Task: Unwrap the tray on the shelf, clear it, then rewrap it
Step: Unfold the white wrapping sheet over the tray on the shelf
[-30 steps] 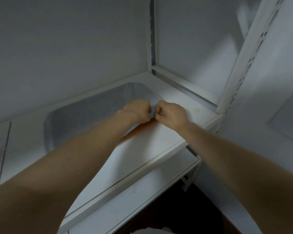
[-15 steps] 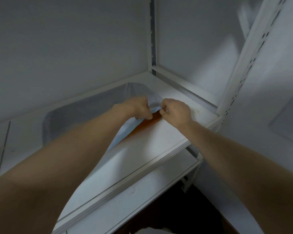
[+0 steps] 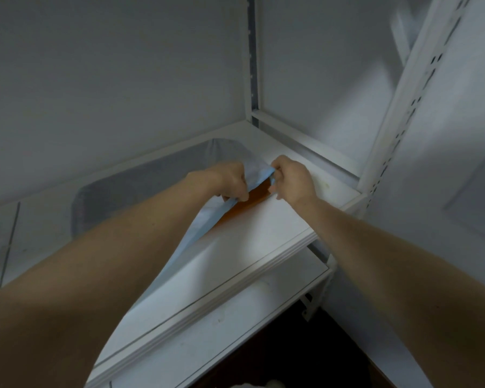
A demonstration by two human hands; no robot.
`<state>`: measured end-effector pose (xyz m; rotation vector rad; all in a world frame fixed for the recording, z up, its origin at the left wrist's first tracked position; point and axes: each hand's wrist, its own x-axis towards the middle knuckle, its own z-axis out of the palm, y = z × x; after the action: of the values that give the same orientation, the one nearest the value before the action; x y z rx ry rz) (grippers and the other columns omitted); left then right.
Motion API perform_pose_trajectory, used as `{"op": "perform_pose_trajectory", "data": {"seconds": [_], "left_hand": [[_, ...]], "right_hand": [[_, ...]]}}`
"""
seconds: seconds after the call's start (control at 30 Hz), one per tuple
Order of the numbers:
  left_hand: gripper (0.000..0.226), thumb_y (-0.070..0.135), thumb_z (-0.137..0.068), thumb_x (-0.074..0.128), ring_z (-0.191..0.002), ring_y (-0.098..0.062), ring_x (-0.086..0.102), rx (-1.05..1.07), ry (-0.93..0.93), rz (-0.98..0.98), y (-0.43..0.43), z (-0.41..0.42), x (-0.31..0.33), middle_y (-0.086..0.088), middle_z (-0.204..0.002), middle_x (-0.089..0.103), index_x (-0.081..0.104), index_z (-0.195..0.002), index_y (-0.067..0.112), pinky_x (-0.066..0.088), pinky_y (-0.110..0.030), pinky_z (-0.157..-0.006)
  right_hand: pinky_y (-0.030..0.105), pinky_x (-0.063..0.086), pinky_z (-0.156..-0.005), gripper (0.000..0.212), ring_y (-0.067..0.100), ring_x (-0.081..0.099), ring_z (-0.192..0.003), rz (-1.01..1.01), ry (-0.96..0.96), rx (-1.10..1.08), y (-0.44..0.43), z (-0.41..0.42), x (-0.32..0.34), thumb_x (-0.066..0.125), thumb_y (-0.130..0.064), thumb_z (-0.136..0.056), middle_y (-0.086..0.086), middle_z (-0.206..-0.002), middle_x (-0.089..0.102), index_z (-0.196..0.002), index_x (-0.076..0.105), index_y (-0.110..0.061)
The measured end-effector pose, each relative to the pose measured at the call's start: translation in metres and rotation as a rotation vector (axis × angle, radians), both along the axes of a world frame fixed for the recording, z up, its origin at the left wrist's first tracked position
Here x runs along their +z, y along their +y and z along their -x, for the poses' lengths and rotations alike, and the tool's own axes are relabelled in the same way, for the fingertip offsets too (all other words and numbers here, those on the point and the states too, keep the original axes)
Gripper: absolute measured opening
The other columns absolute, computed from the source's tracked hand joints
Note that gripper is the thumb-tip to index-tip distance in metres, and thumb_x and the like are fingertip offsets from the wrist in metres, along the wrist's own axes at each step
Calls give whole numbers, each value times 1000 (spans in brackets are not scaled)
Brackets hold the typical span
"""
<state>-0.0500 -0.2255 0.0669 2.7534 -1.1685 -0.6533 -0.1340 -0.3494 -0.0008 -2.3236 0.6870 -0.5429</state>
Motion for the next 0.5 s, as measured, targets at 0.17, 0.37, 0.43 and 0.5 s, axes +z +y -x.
{"op": "perform_pose_trajectory", "data": {"seconds": [0.17,0.37,0.43,0.5], "left_hand": [[41,23,-82,67,-101,-23,59,17,-47,-14,-3,2,0,-6,-117,59,54,-119,9,48,-31,-83],[63,35,-77,71,-117,-27,54,-52,-243,-54,-4,21,-30,-8,-128,53,44,-129,11,44,-34,-93],[55,31,-80,67,-115,-28,56,-68,-315,-42,-8,24,-39,-10,-125,55,43,-125,10,46,-36,-91],[46,26,-85,61,-114,-30,57,-91,-365,-42,-11,27,-44,-12,-123,56,42,-123,9,46,-37,-90]], "right_hand": [[30,55,-69,17,21,58,-77,-453,-168,-18,1,-1,-11,49,6,-90,13,-94,55,-101,53,-6],[33,47,-94,30,32,59,-106,-97,-20,-78,-16,-1,-18,54,6,-81,18,-114,62,-110,62,0],[37,50,-90,23,33,60,-104,-62,60,-125,-18,0,-19,56,-2,-86,18,-111,64,-108,62,1],[38,52,-83,18,35,63,-97,-47,132,-158,-20,1,-20,56,-5,-87,21,-100,67,-99,65,6]]}}
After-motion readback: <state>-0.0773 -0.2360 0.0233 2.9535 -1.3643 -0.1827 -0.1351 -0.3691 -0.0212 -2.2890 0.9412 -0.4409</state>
